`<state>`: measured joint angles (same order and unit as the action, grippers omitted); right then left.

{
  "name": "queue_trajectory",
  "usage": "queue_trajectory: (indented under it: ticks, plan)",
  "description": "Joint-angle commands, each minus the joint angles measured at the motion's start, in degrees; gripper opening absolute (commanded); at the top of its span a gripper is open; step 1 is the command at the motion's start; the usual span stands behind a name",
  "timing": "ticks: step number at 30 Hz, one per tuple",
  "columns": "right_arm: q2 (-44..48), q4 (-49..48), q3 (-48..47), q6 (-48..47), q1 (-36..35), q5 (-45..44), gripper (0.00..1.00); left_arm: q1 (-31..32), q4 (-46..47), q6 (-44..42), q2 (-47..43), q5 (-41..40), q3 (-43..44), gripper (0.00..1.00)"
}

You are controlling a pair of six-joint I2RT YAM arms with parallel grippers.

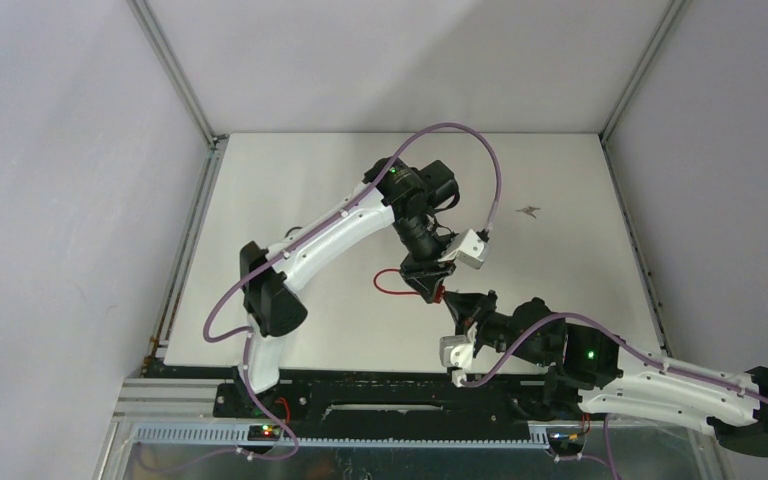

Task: Unlock with the key

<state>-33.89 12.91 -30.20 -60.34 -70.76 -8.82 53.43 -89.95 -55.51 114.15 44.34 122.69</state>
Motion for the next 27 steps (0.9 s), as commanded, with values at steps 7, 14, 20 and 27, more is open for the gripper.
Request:
queue_trajectory:
  ticks: [7,14,20,27]
  plan:
    - [-2.33,-4.85,0.31,1.54,0.64,-2.21,0.00,6.17,2.86,0.47,-1.66,25.97,5.71,0.00]
    - [-5.84,-4.83,-1.53,2.32,-0.22,-1.97,0.00,6.34,5.70,4.88,-1.12,31.80,7.97,0.00]
    - [-7.02,-5.90,-1.72,2.11,1.34,-2.20,0.00,6.42,3.80,3.05,-2.37,31.47,7.32,0.00]
    - [-3.31,-1.11,-3.31,4.88,4.63,1.18,0.16,4.96,3.92,2.53,-3.58,27.23,5.83,0.00]
